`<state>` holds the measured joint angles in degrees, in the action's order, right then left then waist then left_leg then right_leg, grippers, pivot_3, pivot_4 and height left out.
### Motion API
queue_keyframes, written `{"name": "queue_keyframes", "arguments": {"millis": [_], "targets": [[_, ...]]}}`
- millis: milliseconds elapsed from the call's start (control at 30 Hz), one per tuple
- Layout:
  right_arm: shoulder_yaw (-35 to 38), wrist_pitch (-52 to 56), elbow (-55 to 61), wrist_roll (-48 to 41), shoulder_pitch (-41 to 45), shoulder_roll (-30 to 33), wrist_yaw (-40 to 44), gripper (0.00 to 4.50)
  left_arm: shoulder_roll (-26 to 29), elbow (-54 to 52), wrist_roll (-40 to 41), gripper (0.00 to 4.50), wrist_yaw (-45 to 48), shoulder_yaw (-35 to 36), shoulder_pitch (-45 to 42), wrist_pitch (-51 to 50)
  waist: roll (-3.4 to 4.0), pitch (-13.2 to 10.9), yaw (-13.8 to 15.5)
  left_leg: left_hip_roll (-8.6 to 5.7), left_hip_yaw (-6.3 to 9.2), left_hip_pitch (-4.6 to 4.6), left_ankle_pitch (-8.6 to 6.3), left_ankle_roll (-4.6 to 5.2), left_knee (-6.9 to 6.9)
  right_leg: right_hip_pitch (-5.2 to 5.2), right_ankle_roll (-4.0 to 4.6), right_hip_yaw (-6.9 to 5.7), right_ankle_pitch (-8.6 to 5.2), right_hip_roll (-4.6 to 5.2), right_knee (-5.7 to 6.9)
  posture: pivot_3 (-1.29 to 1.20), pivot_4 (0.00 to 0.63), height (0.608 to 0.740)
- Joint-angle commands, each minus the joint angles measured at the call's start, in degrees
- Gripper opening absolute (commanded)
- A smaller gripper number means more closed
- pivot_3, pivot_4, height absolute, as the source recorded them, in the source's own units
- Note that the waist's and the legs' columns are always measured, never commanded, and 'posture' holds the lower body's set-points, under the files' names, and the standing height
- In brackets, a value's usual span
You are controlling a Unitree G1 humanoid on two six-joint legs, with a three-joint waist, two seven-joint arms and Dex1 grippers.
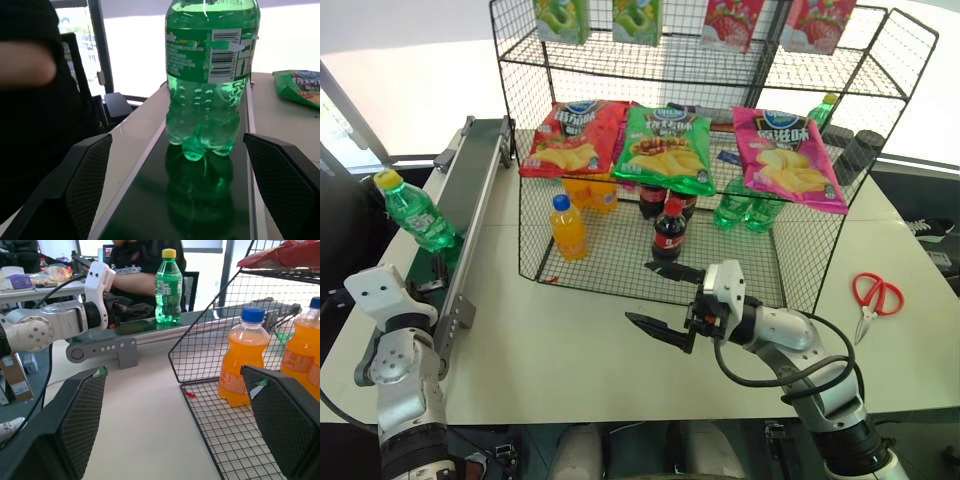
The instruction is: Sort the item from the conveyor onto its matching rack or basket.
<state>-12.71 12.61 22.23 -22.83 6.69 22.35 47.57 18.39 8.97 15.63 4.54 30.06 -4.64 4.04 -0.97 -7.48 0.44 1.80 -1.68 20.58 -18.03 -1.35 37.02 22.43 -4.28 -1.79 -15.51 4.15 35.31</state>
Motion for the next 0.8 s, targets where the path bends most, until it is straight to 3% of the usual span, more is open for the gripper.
{"name": "queue_keyframes", "arguments": {"millis": [33, 267, 333, 433, 633, 800], "targets": [[0.05, -0.38, 0.72, -1.05, 1.23, -0.85, 0.23, 4.43, 0.77, -0.36, 0.28, 4.50, 0.18, 0.16, -0.92, 1.12, 0.00, 0.00, -0.04, 0.00, 0.00, 0.00, 0.00, 0.00, 0.00, 0.00, 0.00, 0.00, 0.00, 0.00, 0.00, 0.00, 0.150, 0.740], [-0.01, -0.24, 0.89, -1.03, 1.30, -1.36, 0.06, 4.43, 0.86, 0.47, 0.80, 4.50, 0.51, 0.32, -1.99, 0.83, 0.00, 0.00, -0.16, 0.00, 0.00, 0.01, 0.00, 0.00, -0.02, 0.02, 0.00, 0.00, 0.00, 0.01, -0.01, 0.00, 0.150, 0.740], [-0.09, -0.22, 1.54, -0.99, 0.79, -1.35, -0.11, 4.50, 0.51, 0.53, 1.43, 3.93, 0.70, 0.44, -2.18, 0.87, 0.00, 0.00, -0.14, 0.00, 0.00, 0.02, 0.00, 0.00, -0.02, 0.02, 0.00, 0.00, 0.00, 0.01, -0.01, 0.00, 0.150, 0.740], [-0.38, -0.19, 3.39, -0.94, -0.79, -1.09, -0.55, 4.50, 0.29, 0.10, 1.17, 2.73, 0.46, 0.16, -1.80, 0.88, 0.00, 0.00, -0.02, -0.01, 0.00, 0.03, 0.00, -0.01, -0.02, 0.02, 0.00, -0.01, 0.00, 0.03, -0.01, 0.00, 0.150, 0.740], [-0.46, -0.35, 4.25, -0.88, -2.01, -0.83, -0.77, 4.50, 2.01, -1.29, 1.81, 2.70, 1.82, 0.84, -1.83, 1.37, 0.01, 0.00, -0.08, -0.02, 0.00, 0.02, 0.00, -0.01, -0.04, 0.03, 0.02, -0.01, -0.01, 0.05, -0.02, 0.00, 0.150, 0.740], [0.28, -0.99, 3.36, -0.82, -1.98, -0.22, -0.22, 4.50, 6.17, -7.00, 6.99, 2.70, 8.99, 0.69, -2.64, -0.93, -0.15, 0.00, -0.17, -0.01, 0.01, 0.29, 0.01, -0.03, -0.03, 0.25, 0.02, -0.03, -0.01, 0.06, -0.02, 0.00, 0.150, 0.740]]}}
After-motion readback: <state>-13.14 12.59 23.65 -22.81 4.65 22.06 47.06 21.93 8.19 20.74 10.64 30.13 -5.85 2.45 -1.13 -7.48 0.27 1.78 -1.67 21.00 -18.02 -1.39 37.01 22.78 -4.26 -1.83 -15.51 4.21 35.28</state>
